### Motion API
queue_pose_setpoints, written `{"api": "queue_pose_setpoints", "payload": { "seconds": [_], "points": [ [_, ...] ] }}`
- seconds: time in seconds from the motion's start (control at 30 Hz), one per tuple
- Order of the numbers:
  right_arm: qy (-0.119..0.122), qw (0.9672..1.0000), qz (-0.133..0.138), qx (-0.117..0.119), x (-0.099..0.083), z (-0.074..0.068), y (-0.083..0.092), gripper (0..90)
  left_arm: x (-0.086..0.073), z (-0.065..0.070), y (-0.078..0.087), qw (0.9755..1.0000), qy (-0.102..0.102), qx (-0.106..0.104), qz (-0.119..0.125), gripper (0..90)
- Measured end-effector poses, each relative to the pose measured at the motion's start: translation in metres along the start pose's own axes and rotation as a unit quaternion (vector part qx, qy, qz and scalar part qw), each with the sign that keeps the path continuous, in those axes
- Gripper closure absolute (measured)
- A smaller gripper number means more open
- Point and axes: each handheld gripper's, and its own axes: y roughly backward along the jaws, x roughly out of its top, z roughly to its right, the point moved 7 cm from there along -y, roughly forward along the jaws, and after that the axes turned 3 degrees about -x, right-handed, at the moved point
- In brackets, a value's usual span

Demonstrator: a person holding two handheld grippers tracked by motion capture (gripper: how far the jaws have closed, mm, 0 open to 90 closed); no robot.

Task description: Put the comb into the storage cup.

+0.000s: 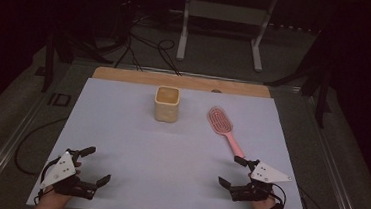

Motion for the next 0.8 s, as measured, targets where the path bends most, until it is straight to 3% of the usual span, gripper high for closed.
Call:
{"api": "queue_pose_setpoints", "payload": {
  "seconds": [0.37,0.8],
  "points": [
    [0.01,0.9996,-0.022,0.012,-0.002,-0.006,-0.005,8.9,0.0,0.001,0.002,1.0,0.002,0.0,0.003,0.0],
    [0.017,0.9998,-0.003,-0.004,0.014,-0.008,0.002,8.1,-0.001,0.0,0.002,1.0,0.002,0.003,-0.001,0.0]
  ]
}}
